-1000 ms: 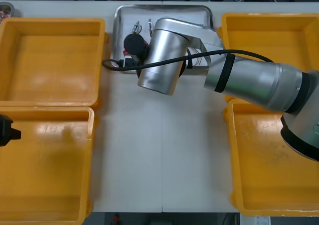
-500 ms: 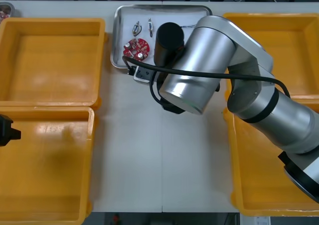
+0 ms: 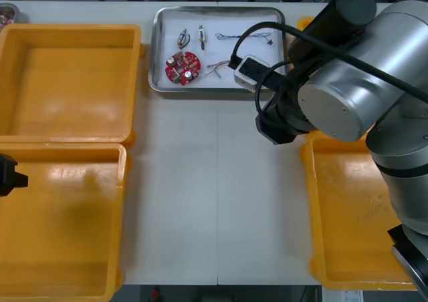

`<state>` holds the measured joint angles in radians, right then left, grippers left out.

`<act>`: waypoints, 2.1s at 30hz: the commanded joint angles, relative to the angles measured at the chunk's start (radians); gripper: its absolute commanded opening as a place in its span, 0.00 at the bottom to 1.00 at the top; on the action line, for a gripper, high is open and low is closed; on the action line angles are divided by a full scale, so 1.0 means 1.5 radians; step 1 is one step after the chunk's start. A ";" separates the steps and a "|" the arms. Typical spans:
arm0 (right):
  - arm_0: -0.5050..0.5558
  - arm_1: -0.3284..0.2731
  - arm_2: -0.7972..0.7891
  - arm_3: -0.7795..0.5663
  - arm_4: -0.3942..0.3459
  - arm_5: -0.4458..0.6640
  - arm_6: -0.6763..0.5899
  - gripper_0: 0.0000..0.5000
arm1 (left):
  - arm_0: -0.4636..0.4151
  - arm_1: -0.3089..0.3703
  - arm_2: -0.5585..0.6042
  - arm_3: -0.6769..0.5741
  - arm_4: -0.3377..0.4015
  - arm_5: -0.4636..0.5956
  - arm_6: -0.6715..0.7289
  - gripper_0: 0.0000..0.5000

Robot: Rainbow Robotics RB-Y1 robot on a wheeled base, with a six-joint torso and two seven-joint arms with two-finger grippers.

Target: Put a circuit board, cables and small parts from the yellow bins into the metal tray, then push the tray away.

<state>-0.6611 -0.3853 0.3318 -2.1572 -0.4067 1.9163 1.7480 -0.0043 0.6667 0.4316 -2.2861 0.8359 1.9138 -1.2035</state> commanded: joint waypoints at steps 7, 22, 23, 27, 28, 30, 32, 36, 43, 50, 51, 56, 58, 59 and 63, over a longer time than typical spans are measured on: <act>0.087 0.010 -0.158 -0.078 -0.006 0.002 -0.083 1.00 | 0.015 0.025 0.008 -0.019 -0.006 0.004 -0.041 1.00; 0.218 -0.050 -0.281 -0.119 -0.052 0.002 -0.178 1.00 | 0.015 0.025 0.008 -0.019 -0.006 0.004 -0.041 1.00; 0.223 -0.054 -0.287 -0.119 -0.058 0.002 -0.178 1.00 | 0.015 0.025 0.008 -0.019 -0.006 0.004 -0.041 1.00; 0.259 -0.081 -0.337 -0.120 -0.106 0.002 -0.176 1.00 | 0.015 0.025 0.008 -0.019 -0.006 0.004 -0.041 1.00; 0.268 -0.086 -0.351 -0.119 -0.116 0.002 -0.176 1.00 | 0.015 0.025 0.008 -0.019 -0.006 0.004 -0.041 1.00; 0.277 -0.093 -0.368 -0.120 -0.125 0.002 -0.173 1.00 | 0.015 0.025 0.008 -0.019 -0.006 0.004 -0.041 1.00; 0.286 -0.100 -0.381 -0.120 -0.127 0.002 -0.171 1.00 | 0.015 0.025 0.008 -0.019 -0.006 0.004 -0.041 1.00; 0.304 -0.108 -0.406 -0.120 -0.129 0.002 -0.171 1.00 | 0.015 0.025 0.008 -0.019 -0.006 0.004 -0.041 1.00; 0.327 -0.109 -0.437 -0.119 -0.119 0.002 -0.178 1.00 | 0.015 0.025 0.008 -0.019 -0.006 0.004 -0.041 1.00; 0.338 -0.115 -0.445 -0.089 -0.122 0.002 -0.176 1.00 | 0.015 0.025 0.008 -0.019 -0.006 0.004 -0.041 1.00; 0.340 -0.116 -0.445 -0.086 -0.122 0.002 -0.176 1.00 | 0.015 0.025 0.008 -0.019 -0.006 0.004 -0.041 1.00; 0.346 -0.127 -0.446 -0.075 -0.124 0.002 -0.173 1.00 | 0.015 0.025 0.008 -0.019 -0.006 0.004 -0.041 1.00; 0.348 -0.129 -0.447 -0.074 -0.125 0.002 -0.173 1.00 | 0.015 0.025 0.008 -0.019 -0.006 0.004 -0.041 1.00; 0.349 -0.130 -0.449 -0.073 -0.127 0.002 -0.172 1.00 | 0.015 0.025 0.008 -0.019 -0.006 0.004 -0.041 1.00; 0.349 -0.130 -0.452 -0.073 -0.130 0.002 -0.172 1.00 | 0.015 0.025 0.008 -0.019 -0.006 0.004 -0.041 1.00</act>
<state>-0.1548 -0.5432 -0.3128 -2.2612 -0.5917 1.9168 1.5133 -0.0033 0.6667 0.4316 -2.2863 0.8357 1.9138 -1.2035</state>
